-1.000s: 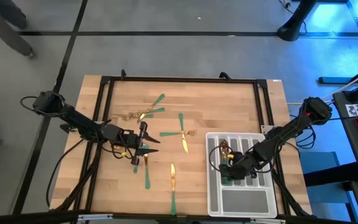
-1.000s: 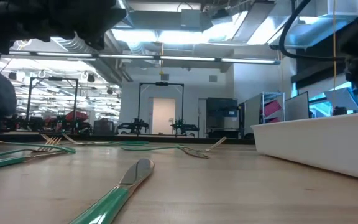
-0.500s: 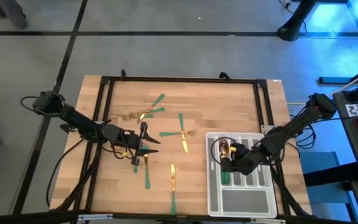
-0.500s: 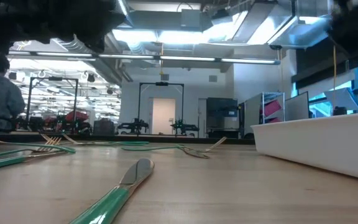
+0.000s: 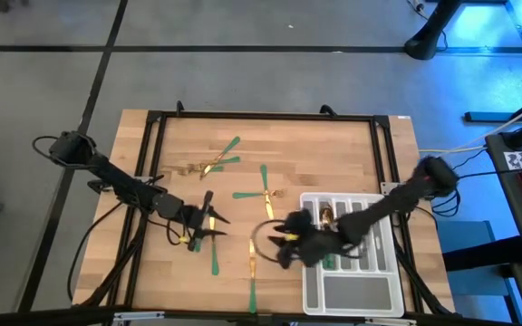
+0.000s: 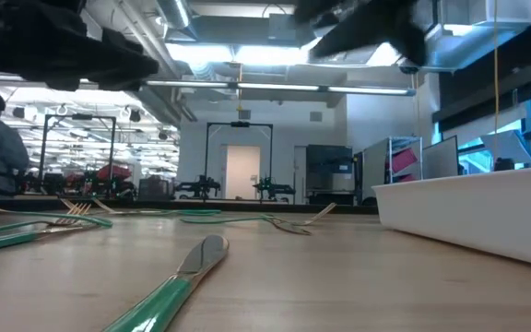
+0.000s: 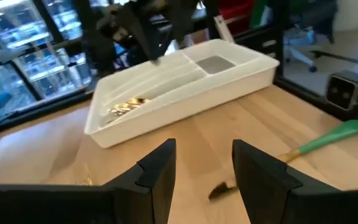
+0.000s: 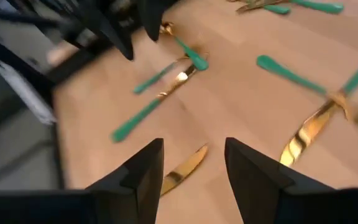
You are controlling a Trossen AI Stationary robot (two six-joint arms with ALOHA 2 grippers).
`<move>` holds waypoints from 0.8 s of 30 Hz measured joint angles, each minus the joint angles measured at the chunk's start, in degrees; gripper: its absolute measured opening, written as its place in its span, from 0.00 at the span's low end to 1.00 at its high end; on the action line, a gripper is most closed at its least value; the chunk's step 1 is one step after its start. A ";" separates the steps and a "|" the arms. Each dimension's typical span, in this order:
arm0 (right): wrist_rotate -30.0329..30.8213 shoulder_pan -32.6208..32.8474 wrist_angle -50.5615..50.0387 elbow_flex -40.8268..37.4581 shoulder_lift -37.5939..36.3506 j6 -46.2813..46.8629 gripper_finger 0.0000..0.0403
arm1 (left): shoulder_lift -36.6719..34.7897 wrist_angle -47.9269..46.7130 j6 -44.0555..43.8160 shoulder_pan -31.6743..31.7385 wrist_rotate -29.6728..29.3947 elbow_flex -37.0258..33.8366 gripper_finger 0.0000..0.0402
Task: Sort silverware
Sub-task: Put the middle right green fork into the silverware rack
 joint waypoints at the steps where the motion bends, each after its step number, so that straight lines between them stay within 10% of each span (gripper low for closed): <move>1: -1.47 -1.36 0.38 1.10 2.02 -2.29 0.43 | 0.01 -0.43 -0.97 0.00 -0.90 -0.01 0.37; 10: -17.79 -13.93 -0.78 7.34 10.65 -15.64 0.43 | 4.73 -4.31 -7.92 0.29 -7.63 -0.02 0.29; 24: -7.55 -14.64 -6.41 4.77 10.58 -36.32 0.43 | 17.24 14.84 -27.92 12.29 -10.78 1.11 0.35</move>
